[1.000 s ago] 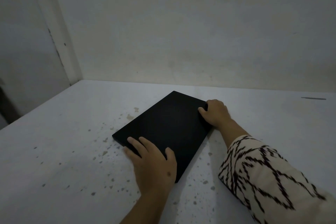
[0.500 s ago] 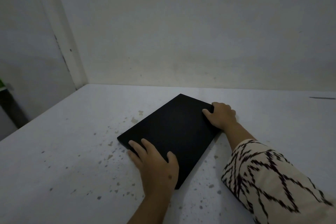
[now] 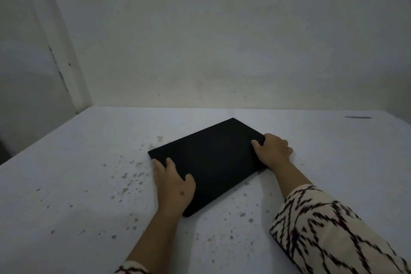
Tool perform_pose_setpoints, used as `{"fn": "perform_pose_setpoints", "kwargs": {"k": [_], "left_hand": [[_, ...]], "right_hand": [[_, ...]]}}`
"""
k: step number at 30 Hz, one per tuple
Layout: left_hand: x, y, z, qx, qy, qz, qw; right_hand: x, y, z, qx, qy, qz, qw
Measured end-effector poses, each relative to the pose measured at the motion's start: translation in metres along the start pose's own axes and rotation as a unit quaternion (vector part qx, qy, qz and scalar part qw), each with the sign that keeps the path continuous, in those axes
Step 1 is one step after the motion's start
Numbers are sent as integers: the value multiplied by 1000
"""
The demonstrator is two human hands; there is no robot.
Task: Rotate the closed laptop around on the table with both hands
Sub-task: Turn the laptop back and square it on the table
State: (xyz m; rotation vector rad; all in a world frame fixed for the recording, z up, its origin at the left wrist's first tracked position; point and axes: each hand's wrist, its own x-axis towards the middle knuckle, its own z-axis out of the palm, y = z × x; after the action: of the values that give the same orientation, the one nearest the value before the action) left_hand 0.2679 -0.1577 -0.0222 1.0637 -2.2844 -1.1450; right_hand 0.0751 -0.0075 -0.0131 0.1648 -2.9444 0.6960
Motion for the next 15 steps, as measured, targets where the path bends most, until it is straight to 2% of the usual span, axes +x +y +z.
{"fn": "perform_pose_setpoints", "kwargs": {"k": [4,9,15], "left_hand": [[1,1,-4,9,-8,10,1000],[-5,-2,-1,127,68,-51,988],[-6,-8,5,116,57,-14,992]], "right_hand": [[-9,6,-5,-1,-2,12,1000],[-12,9,-12,-23,-24,7,999],[-9,9,-13,-45,-36,1,998]]}}
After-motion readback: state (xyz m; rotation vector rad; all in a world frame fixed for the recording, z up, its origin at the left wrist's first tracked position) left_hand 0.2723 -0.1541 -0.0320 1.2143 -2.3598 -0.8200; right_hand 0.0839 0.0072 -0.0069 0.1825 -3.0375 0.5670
